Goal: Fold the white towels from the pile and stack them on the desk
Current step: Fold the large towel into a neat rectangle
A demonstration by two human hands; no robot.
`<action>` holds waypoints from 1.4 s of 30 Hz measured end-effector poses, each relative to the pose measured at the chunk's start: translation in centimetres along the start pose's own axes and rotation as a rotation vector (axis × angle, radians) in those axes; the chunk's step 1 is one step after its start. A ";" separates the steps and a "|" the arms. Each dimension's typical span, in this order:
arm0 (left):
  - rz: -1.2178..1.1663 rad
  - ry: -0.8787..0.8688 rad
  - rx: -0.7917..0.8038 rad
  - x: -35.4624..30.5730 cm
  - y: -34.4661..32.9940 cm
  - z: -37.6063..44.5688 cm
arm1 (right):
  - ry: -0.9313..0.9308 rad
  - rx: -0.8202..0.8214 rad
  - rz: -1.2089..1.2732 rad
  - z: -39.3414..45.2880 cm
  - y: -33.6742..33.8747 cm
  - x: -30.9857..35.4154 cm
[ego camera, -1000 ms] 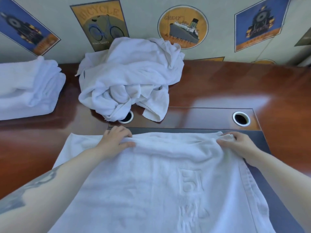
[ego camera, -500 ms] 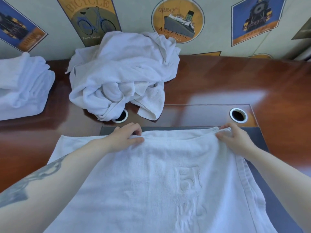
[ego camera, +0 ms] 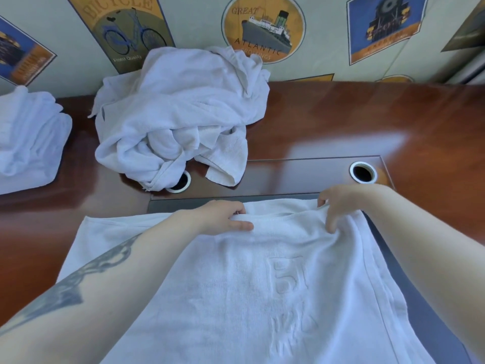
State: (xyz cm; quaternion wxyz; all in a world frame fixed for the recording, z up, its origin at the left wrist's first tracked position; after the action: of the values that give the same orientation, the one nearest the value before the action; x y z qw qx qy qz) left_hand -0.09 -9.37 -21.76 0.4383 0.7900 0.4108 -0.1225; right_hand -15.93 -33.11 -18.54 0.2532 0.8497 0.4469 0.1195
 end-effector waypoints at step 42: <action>0.208 0.001 -0.267 -0.9 -1.1 0.0 | 0.435 -0.347 -0.026 1.3 -1.9 3.7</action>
State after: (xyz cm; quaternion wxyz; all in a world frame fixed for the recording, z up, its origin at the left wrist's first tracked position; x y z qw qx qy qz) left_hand -1.47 -9.56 -21.88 0.5493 0.7632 0.3396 -0.0206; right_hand -14.56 -29.59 -20.74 0.2944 0.7421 0.4747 0.3705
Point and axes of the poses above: each hand's wrist, its own z-axis towards the middle knuckle, its own y-axis out of the back of the hand, x = y × z, the point moved 3 cm from there along z, towards the middle knuckle, and after that the axes turned 3 degrees about x, right-handed, at the moved point
